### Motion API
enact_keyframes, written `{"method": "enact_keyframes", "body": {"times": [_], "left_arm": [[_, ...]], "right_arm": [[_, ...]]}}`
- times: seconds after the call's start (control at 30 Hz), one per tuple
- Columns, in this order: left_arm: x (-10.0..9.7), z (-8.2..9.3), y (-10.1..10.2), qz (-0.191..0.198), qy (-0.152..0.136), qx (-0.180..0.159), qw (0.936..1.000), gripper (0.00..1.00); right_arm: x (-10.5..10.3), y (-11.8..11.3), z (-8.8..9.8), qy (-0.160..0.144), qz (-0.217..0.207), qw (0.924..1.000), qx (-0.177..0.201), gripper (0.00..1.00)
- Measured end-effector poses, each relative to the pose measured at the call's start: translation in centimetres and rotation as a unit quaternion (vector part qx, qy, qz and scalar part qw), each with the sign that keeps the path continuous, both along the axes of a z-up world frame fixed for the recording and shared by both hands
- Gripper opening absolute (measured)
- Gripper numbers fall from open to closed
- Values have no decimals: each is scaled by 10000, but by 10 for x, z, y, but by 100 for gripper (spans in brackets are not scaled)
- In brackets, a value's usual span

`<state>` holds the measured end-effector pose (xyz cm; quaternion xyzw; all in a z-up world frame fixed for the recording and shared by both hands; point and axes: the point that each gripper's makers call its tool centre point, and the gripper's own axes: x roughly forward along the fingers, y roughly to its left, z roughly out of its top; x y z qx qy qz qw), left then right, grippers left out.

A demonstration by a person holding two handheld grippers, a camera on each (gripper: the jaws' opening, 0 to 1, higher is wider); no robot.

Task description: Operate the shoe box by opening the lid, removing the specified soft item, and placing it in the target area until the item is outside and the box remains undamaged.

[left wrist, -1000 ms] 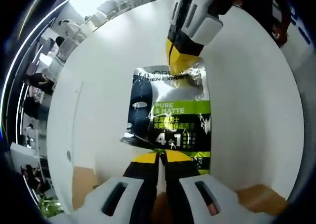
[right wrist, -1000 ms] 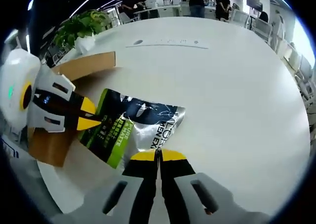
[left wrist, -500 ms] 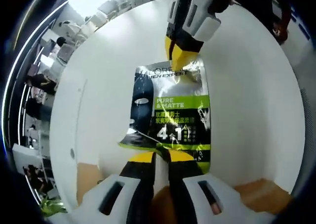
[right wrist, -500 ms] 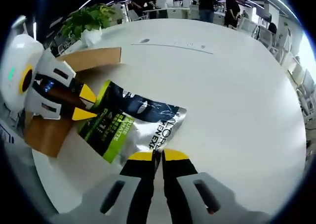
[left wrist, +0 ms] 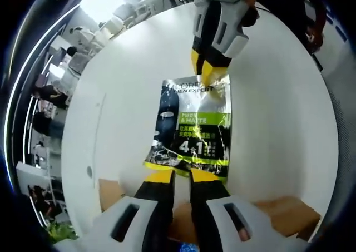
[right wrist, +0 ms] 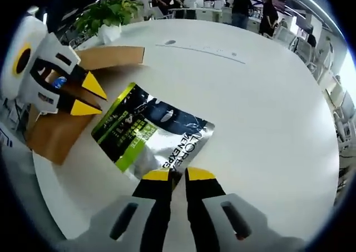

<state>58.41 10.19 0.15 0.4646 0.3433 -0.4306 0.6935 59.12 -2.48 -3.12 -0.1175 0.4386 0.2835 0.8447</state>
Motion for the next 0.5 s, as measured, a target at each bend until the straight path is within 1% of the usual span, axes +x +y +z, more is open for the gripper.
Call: {"method": "enact_keyframes", "body": {"times": [0.13, 0.17, 0.27, 0.4, 0.5], "left_arm": [[-5, 8, -2, 251, 96, -349, 9990, 11], [-5, 9, -2, 260, 97, -364, 9990, 11], [-10, 18, -4, 467, 171, -667, 9965, 13], [-16, 24, -5, 702, 296, -931, 9927, 14], [-19, 29, -5, 804, 338, -1077, 9903, 15]], "right_arm": [[-1, -3, 7, -132, 21, 9999, -46, 14], [-1, -4, 8, -152, 30, 9999, -57, 15], [-1, -7, 14, -257, 46, 9996, -80, 16], [-4, -9, 23, -356, 58, 9993, -68, 19], [-7, -9, 30, -401, 81, 9991, -59, 22]]}}
